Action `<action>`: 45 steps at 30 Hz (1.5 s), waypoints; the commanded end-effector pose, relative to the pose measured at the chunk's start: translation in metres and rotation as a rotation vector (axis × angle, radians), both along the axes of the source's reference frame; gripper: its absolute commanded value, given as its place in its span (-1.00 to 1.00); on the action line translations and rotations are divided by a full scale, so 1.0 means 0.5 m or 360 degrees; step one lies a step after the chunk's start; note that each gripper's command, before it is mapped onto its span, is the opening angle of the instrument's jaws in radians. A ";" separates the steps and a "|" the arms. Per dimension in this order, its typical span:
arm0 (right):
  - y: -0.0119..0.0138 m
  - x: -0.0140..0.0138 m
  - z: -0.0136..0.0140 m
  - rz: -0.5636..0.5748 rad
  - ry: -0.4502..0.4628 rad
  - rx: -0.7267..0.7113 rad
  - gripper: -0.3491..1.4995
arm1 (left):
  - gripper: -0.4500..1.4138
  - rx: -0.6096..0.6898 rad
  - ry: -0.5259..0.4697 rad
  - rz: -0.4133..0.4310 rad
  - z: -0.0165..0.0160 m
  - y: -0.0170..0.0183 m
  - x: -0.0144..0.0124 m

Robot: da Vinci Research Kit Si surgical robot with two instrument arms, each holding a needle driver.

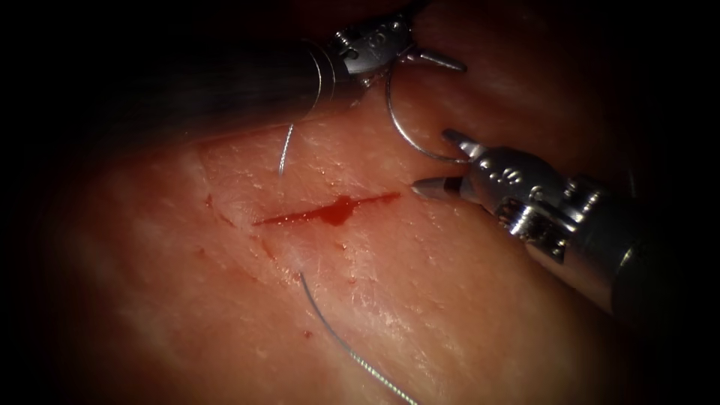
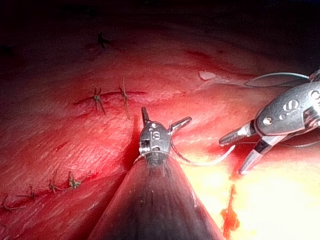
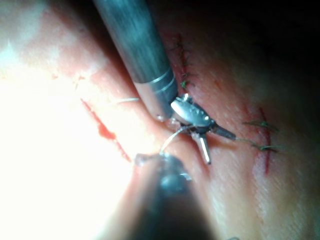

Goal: Wound Closure

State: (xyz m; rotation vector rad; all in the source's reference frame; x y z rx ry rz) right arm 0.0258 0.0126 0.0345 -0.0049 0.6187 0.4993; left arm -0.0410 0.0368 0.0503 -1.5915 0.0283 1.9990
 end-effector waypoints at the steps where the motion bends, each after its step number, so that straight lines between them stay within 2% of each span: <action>1: 0.0015 0.0015 0.0029 -0.0016 -0.0009 -0.0013 0.07 | 0.40 -0.0006 -0.0003 0.0001 0.0007 0.0010 -0.0008; 4: 0.0023 0.0013 0.0055 -0.0036 -0.0021 -0.0033 -0.40 | 0.40 -0.0006 -0.0004 0.0003 0.0005 0.0008 -0.0006; 5: 0.0026 0.0011 0.0061 -0.0041 -0.0025 -0.0039 -0.62 | 0.40 -0.0006 -0.0005 0.0004 0.0005 0.0008 -0.0005; 6: 0.0031 0.0009 0.0068 -0.0055 -0.0031 -0.0051 -0.98 | 0.40 -0.0004 -0.0002 0.0008 0.0004 0.0007 -0.0004; 12: 0.0044 0.0007 0.0098 -0.0049 -0.0049 -0.0068 -1.00 | 0.39 -0.0002 -0.0005 0.0013 -0.0001 0.0004 0.0004; 19: 0.0036 0.0005 0.0140 -0.0080 -0.0077 -0.0047 -1.00 | 0.39 0.0019 -0.0022 0.0026 -0.0026 0.0016 0.0025; 22: 0.0029 0.0005 0.0146 -0.0090 -0.0072 -0.0045 -1.00 | 0.39 0.0044 -0.0016 0.0006 -0.0058 0.0047 0.0062; 26: 0.0021 0.0005 0.0142 -0.0096 -0.0062 -0.0043 -1.00 | 0.39 -0.0010 -0.0031 -0.0081 -0.0120 0.0096 0.0138; 32: 0.0025 0.0003 0.0134 -0.0095 -0.0056 -0.0039 -1.00 | 0.39 -0.0045 -0.0036 -0.0177 -0.0201 0.0119 0.0249; 33: 0.0029 0.0003 0.0131 -0.0085 -0.0047 -0.0049 -0.75 | 0.39 -0.0040 -0.0033 -0.0180 -0.0210 0.0117 0.0261; 34: 0.0035 0.0003 0.0127 -0.0076 -0.0038 -0.0058 -0.38 | 0.39 -0.0036 -0.0030 -0.0184 -0.0219 0.0116 0.0271; 35: 0.0042 0.0002 0.0120 -0.0059 -0.0021 -0.0074 0.13 | 0.40 -0.0033 -0.0029 -0.0191 -0.0231 0.0113 0.0281; 36: 0.0049 0.0002 0.0112 -0.0046 -0.0011 -0.0084 0.40 | 0.40 -0.0032 -0.0026 -0.0202 -0.0240 0.0110 0.0286; 37: 0.0057 0.0003 0.0104 -0.0034 -0.0002 -0.0089 0.56 | 0.40 -0.0032 -0.0031 -0.0208 -0.0249 0.0107 0.0290; 38: 0.0068 0.0002 0.0090 -0.0015 0.0013 -0.0100 0.69 | 0.40 -0.0033 -0.0042 -0.0204 -0.0258 0.0103 0.0292; 41: 0.0090 0.0002 0.0051 0.0021 0.0049 -0.0119 0.83 | 0.40 -0.0040 -0.0069 -0.0198 -0.0287 0.0084 0.0292; 45: 0.0108 -0.0001 -0.0012 0.0033 0.0112 -0.0107 0.85 | 0.40 -0.0052 -0.0097 -0.0173 -0.0324 0.0043 0.0292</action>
